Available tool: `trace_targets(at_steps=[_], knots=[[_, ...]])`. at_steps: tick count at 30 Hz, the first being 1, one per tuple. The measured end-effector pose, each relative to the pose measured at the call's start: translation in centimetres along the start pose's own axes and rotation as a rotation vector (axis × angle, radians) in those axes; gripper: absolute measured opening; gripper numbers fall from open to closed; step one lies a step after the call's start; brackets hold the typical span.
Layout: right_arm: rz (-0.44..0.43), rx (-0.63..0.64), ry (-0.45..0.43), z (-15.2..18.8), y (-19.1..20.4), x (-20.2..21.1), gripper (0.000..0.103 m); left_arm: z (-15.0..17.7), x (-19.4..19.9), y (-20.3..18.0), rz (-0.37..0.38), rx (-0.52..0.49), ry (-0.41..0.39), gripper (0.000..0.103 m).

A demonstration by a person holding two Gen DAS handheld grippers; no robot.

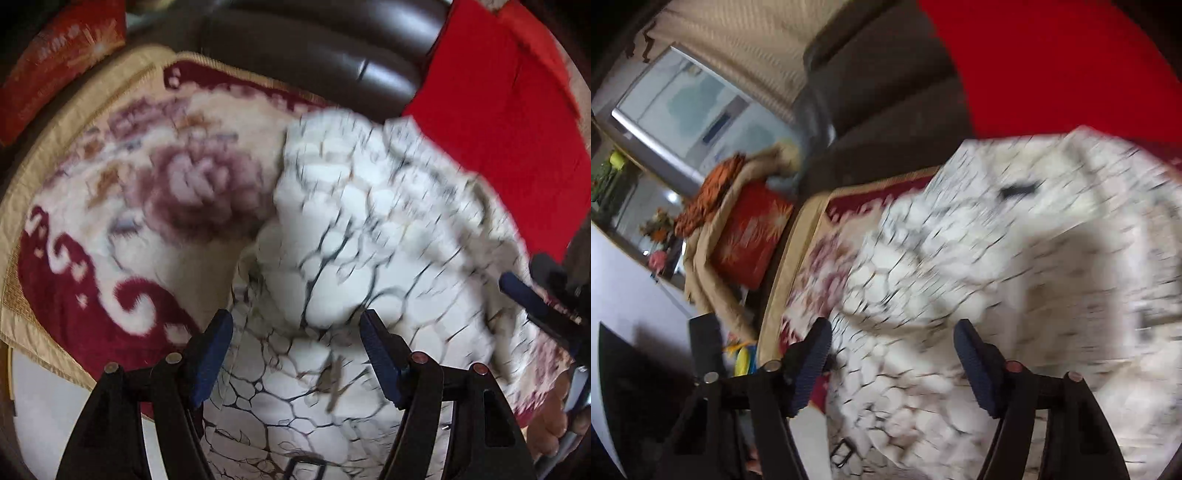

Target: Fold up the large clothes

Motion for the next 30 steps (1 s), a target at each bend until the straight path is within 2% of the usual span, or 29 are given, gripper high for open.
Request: trace_targets(at_steps=[2,4,5,6,8,13,17,20,21,24,28,30], knots=[[0.032,-0.039,0.039,0.8,-1.1,-1.7,0.068,0.8,-1.3,-0.2,-0.016,-0.015,0.049,0.072],[0.119,-0.071,0.075,1.8,-3.1,-2.5,0.058,1.3,-1.7,-0.1,-0.023,-0.026,0.062,0.072],[0.177,-0.081,0.091,2.3,-4.1,-2.4,0.049,1.5,-1.7,-0.1,-0.025,-0.034,0.062,0.072],[0.23,-0.089,0.098,3.0,-5.3,-1.9,0.034,1.6,-1.6,0.0,-0.027,-0.039,0.062,0.072],[0.292,-0.101,0.113,4.5,-7.7,-0.2,0.032,1.6,-0.8,0.1,-0.034,-0.043,0.045,0.072],[0.268,-0.163,0.137,8.9,-10.7,4.5,0.03,0.4,2.4,-1.4,-0.036,-0.092,-0.065,0.072],[0.226,-0.16,0.122,9.9,-10.3,8.0,0.036,-0.4,3.4,-4.4,-0.001,-0.181,-0.109,0.072],[0.21,-0.258,0.018,9.1,-11.7,11.7,0.082,-0.3,2.2,-6.0,-0.015,-0.217,-0.081,0.072],[0.208,-0.281,-0.055,8.7,-12.5,13.4,0.082,-0.3,1.4,-6.2,-0.01,-0.217,-0.07,0.072],[0.19,-0.327,-0.15,7.6,-14.1,15.9,0.082,0.5,-0.7,-6.4,-0.013,-0.22,-0.016,0.072],[0.162,-0.366,-0.175,6.3,-15.4,15.5,0.082,1.8,-1.9,-6.6,-0.019,-0.214,0.014,0.072],[0.162,-0.383,-0.134,5.8,-16.2,14.1,0.079,1.9,-1.4,-6.6,-0.015,-0.209,0.015,0.072]])
Point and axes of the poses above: each gripper's, at about its wrist camera, not at the fingertips, and x roughly against the way its jaws point, y to its left, z to its underside, the point moved 3 cm from there along -x, roughly the way its jaws point, and after that the axes turned 11 degrees about -x, right-handed, at the moved point
